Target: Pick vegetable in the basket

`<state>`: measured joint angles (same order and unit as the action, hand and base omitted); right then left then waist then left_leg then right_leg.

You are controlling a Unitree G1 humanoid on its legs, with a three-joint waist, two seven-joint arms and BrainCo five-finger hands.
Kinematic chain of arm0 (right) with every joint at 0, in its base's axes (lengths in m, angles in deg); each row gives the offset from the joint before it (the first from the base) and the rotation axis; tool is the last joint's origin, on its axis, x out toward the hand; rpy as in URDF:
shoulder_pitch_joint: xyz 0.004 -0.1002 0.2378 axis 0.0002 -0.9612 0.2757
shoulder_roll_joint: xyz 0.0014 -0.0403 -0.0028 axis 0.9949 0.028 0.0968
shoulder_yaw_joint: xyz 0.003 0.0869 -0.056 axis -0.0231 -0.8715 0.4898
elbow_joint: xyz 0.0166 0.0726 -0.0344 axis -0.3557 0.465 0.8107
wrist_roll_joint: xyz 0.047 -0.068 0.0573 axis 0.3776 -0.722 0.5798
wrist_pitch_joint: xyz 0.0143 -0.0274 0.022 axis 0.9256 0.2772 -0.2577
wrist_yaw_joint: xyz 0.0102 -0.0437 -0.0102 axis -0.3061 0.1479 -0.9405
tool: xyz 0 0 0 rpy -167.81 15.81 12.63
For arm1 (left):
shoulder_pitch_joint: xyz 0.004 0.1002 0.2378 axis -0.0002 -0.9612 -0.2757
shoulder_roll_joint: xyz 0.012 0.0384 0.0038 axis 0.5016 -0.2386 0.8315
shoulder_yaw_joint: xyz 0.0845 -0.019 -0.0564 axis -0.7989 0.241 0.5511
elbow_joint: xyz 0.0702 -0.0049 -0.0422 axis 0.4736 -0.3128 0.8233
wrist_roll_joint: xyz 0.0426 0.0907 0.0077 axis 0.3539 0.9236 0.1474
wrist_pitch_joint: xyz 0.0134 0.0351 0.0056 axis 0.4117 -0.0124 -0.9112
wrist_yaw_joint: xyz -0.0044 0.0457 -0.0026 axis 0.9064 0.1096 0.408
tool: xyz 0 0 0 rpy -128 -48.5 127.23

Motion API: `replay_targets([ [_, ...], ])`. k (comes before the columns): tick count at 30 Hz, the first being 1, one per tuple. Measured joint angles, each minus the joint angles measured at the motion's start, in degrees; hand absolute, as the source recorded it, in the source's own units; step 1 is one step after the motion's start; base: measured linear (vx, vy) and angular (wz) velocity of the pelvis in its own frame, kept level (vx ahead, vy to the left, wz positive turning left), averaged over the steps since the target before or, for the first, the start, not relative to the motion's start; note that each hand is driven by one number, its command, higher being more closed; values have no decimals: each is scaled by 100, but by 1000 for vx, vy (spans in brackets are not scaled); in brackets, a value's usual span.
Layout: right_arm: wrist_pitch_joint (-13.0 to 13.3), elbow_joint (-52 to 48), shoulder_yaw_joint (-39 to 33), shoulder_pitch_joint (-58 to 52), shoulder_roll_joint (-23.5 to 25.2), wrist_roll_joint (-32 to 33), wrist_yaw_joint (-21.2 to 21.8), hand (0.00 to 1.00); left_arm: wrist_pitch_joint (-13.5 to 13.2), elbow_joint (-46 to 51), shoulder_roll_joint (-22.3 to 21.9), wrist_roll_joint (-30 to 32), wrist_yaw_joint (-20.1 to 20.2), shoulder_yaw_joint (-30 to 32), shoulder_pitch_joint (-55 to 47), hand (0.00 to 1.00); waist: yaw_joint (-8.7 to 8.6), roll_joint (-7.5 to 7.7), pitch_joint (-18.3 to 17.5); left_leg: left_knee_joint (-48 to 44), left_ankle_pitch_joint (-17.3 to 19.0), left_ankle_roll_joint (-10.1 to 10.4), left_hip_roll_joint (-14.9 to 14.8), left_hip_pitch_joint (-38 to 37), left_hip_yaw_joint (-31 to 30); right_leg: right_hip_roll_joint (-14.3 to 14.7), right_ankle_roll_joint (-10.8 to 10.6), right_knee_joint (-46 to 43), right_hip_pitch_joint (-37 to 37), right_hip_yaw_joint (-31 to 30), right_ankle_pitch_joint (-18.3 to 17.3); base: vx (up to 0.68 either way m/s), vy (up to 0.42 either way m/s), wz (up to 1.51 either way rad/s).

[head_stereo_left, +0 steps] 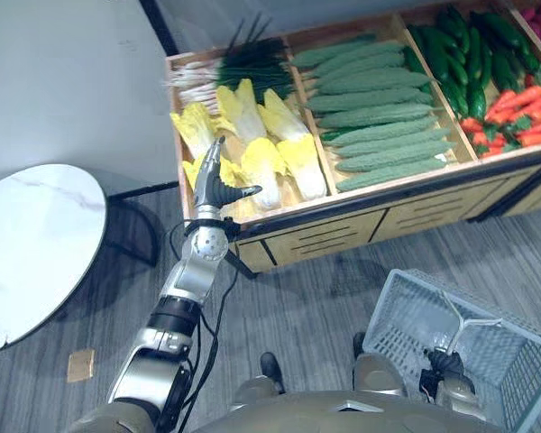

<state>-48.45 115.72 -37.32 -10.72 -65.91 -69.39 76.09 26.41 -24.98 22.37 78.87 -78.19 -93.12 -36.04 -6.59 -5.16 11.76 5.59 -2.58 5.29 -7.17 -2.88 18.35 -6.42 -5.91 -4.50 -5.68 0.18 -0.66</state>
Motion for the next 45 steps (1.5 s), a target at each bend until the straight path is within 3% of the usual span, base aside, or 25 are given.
replay_targets([
  [12,15,-263,-110,634,-66,3,-229,100,428,-1069,-66,383,28,111,1654,0,-13,34,616,-3,-134,28,22,634,355,-22,7,-427,-981,-322,-11,21,-7,-9],
  [19,123,-610,-90,890,-48,-4,-458,100,570,-1912,4,549,-333,322,2592,0,7,152,1186,-3,-239,23,24,1061,489,-26,13,-615,-1543,-422,32,-14,-10,-4],
  [20,131,-624,-89,948,-59,-4,-514,100,593,-2071,37,608,-352,344,2753,100,10,161,1242,-3,-250,30,20,1133,505,-24,16,-635,-1621,-426,34,0,0,0],
  [23,184,-668,-29,986,-126,-4,-631,100,569,-2210,-75,652,-376,500,2950,100,118,167,1298,-3,-252,37,14,1208,662,-19,15,-650,-1747,-477,36,35,3,-7],
  [30,189,-720,129,987,-159,-1,-657,100,558,-2503,-125,900,-291,1094,3362,100,158,203,1319,-1,-219,54,15,1242,816,-38,11,-644,-1783,-490,37,42,9,-1],
  [35,183,-719,215,986,-172,1,-651,100,547,-2564,-197,843,-227,1107,3443,100,231,204,1318,-1,-222,51,11,1191,825,-50,10,-635,-1709,-457,35,62,3,3],
  [41,83,-494,291,934,-160,-4,-553,100,605,-2804,-374,353,92,600,3493,100,157,247,1293,-1,-197,15,32,762,783,-176,-45,-441,-976,-131,-18,62,23,25],
  [45,-16,-371,187,831,-70,-5,-492,100,648,-1930,-312,294,81,197,3005,100,130,394,1116,-2,-165,-27,49,492,759,-185,-49,-240,-573,-46,-17,69,19,8],
])
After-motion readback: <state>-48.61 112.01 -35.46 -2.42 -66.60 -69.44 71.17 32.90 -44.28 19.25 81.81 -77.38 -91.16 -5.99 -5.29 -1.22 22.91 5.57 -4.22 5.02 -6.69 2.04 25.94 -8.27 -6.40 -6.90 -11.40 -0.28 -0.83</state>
